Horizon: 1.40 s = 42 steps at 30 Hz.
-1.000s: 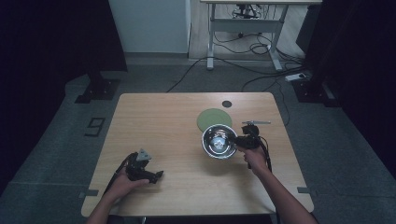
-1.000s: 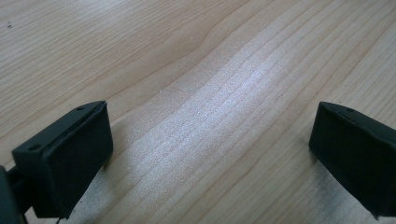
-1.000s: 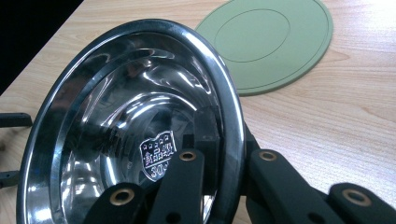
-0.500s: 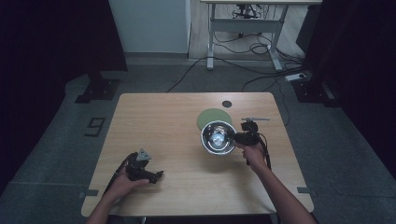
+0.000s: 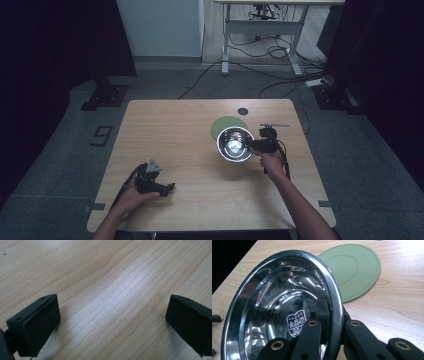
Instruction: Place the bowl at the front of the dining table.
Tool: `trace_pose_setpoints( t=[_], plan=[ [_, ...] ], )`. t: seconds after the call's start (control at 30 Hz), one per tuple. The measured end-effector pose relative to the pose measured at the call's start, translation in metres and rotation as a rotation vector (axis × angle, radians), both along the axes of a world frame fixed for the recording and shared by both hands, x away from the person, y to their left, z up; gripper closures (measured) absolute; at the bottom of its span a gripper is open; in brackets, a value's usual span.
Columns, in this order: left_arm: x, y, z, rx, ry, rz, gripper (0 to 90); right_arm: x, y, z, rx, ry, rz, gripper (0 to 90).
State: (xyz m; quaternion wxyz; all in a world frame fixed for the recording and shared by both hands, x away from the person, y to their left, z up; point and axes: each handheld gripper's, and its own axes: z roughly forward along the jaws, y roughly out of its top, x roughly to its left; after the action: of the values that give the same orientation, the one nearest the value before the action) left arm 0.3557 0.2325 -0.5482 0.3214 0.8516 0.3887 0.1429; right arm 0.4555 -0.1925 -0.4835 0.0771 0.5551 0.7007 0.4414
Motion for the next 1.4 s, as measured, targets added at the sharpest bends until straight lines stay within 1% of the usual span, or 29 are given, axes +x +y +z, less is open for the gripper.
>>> trace_pose_setpoints(
  t=[0.23, 0.37, 0.77, 1.03, 1.2, 1.4],
  plan=[
    [0.000, 0.000, 0.000, 0.000, 0.000, 0.000, 0.0, 0.006, 0.000, 0.002, 0.006, -0.005, -0.011, 86.8],
    [0.000, 0.000, 0.000, 0.000, 0.000, 0.000, 0.0, 0.010, 0.001, 0.001, 0.003, 0.003, -0.019, 86.8],
    [0.000, 0.000, 0.000, 0.000, 0.000, 0.000, 0.0, 0.019, 0.005, 0.002, 0.000, -0.002, -0.029, 86.8],
    [0.000, 0.000, 0.000, 0.000, 0.000, 0.000, 0.0, 0.023, 0.004, -0.001, 0.003, 0.010, -0.038, 86.7],
    [0.000, 0.000, 0.000, 0.000, 0.000, 0.000, 0.0, 0.026, 0.003, -0.002, 0.002, 0.010, -0.044, 86.8],
    [0.000, 0.000, 0.000, 0.000, 0.000, 0.000, 0.0, 0.030, 0.005, 0.001, 0.000, 0.010, -0.046, 86.7]
  ],
)
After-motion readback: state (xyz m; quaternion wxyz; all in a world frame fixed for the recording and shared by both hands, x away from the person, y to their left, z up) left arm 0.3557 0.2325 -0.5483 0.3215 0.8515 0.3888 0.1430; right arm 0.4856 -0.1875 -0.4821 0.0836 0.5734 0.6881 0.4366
